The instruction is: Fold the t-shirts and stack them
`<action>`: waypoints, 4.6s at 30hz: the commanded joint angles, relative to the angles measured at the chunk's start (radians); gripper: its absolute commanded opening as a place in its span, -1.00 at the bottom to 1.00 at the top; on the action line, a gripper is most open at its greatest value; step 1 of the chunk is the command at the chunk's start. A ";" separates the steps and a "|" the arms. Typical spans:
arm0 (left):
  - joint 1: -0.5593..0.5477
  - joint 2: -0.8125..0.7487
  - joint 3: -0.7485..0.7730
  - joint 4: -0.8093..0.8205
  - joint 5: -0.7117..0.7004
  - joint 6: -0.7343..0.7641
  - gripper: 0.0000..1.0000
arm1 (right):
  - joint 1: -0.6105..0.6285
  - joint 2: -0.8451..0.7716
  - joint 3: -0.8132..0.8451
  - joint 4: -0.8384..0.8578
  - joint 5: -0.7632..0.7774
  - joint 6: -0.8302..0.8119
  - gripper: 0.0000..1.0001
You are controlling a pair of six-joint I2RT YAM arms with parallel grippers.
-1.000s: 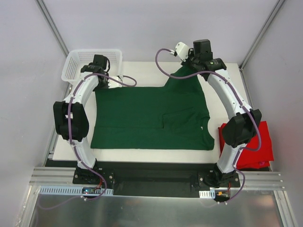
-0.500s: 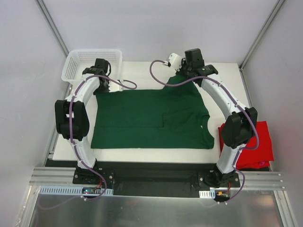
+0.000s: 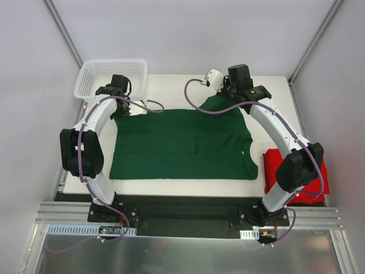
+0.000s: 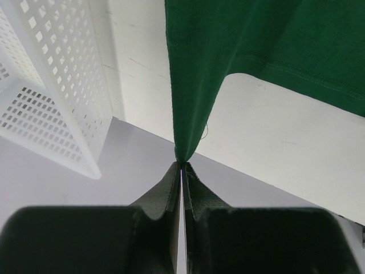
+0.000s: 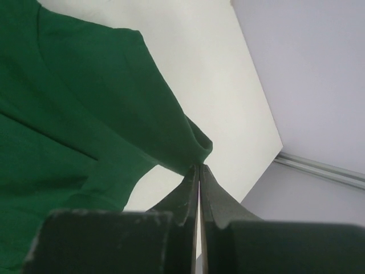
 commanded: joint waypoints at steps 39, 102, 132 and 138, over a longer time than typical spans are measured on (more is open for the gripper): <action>-0.024 -0.133 -0.138 -0.026 0.013 -0.038 -1.00 | 0.109 -0.328 -0.193 -0.214 0.060 0.074 -0.99; -0.033 -0.141 -0.299 -0.072 0.031 -0.133 -1.00 | 0.217 -0.424 -0.389 -0.364 0.095 0.051 -0.98; -0.064 -0.158 -0.380 -0.163 0.051 -0.205 -0.85 | 0.234 -0.321 -0.406 -0.366 0.119 0.039 -0.99; -0.064 -0.155 -0.383 -0.163 0.024 -0.208 0.16 | 0.243 -0.318 -0.408 -0.381 0.124 0.043 -0.99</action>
